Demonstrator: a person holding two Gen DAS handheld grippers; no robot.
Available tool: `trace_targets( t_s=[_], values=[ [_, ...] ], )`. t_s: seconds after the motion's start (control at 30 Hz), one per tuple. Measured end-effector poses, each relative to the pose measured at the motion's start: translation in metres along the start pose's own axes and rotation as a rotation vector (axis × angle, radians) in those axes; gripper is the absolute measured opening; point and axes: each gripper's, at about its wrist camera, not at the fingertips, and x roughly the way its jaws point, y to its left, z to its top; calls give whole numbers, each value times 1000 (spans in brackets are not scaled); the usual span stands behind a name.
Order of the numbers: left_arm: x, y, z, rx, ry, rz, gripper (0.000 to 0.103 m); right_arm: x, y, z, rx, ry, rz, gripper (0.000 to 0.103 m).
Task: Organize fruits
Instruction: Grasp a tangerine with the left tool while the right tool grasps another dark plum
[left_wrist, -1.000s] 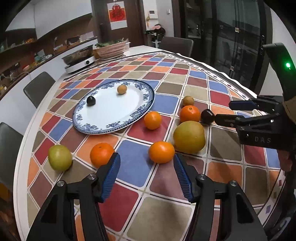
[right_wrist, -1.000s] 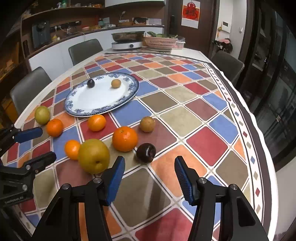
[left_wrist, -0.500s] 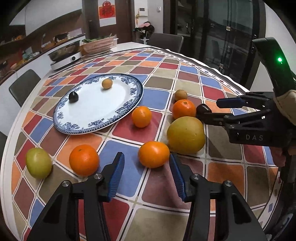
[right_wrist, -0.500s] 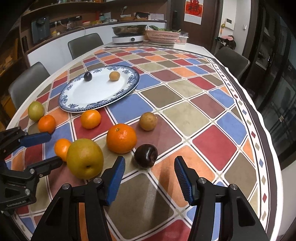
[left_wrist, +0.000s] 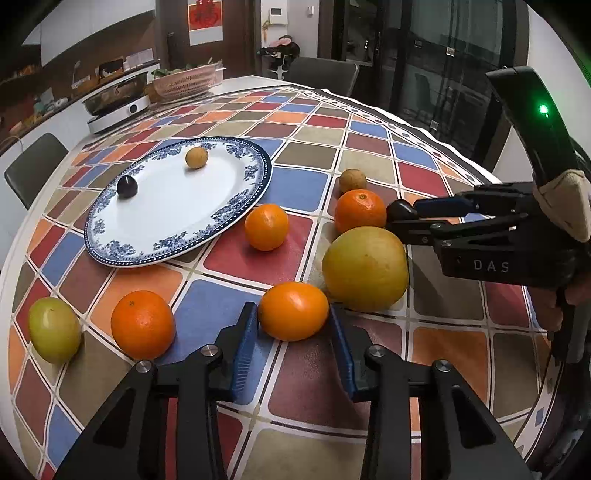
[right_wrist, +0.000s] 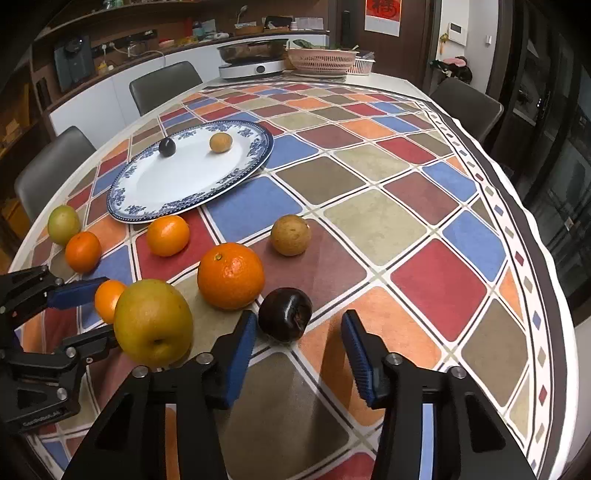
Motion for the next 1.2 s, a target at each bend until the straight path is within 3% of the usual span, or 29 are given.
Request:
trace_targets(
  t_s=[0.13, 0.23, 0.67, 1.2],
  values=[
    [1, 0, 1, -3, 1, 2, 38, 4, 0, 1, 7, 8, 18, 40],
    [0, -1, 1, 0, 2, 9, 38, 3, 1, 1, 1, 3, 26, 30],
    [-20, -2, -3, -43, -21, 41, 38, -23, 10, -5, 5, -32, 43, 30],
    [-72, -2, 7, -97, -121, 85, 38, -74, 31, 4, -17, -127, 99, 30]
  ],
)
